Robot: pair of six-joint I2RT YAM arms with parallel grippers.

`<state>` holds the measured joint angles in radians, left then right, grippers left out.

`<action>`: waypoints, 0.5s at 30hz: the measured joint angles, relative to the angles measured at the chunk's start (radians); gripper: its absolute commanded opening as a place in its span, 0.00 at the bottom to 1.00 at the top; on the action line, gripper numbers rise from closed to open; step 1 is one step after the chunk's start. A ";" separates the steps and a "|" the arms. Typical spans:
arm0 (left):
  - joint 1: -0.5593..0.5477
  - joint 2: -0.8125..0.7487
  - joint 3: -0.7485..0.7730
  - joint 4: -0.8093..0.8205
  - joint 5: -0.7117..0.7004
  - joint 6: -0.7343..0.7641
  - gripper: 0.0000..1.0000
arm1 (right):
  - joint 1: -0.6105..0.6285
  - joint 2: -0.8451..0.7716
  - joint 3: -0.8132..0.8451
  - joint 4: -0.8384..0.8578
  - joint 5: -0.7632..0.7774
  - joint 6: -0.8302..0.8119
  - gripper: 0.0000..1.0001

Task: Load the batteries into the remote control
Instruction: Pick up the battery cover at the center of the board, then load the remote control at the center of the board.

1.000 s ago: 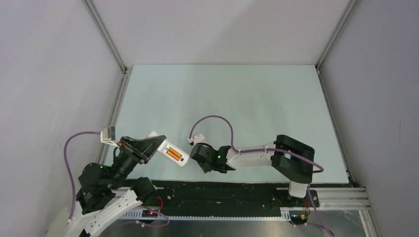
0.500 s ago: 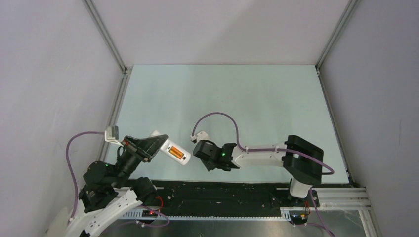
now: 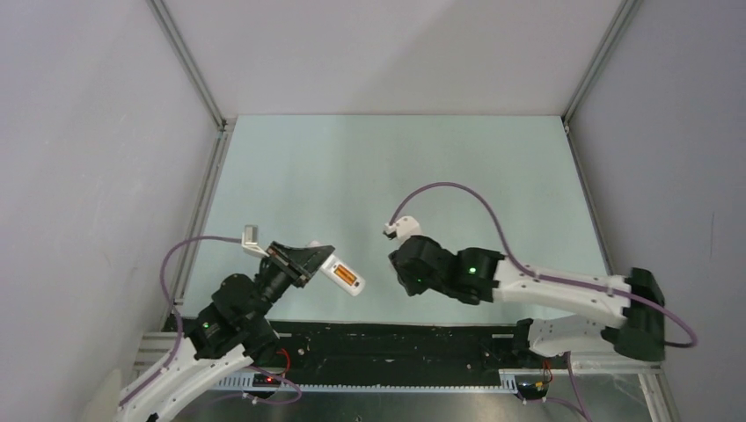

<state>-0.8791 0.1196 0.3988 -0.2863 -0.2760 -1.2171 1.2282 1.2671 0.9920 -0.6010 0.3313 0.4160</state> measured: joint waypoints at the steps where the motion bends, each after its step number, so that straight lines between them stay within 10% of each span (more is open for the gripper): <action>1: 0.000 0.002 -0.038 0.044 0.003 -0.016 0.00 | 0.000 -0.032 -0.001 -0.018 0.002 -0.001 0.29; 15: 0.000 0.201 -0.223 0.415 0.047 -0.134 0.00 | 0.090 -0.167 0.201 -0.328 0.000 -0.040 0.29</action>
<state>-0.8791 0.3206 0.1757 0.1291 -0.2287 -1.3514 1.3182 1.1000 1.1927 -0.9291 0.3309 0.3759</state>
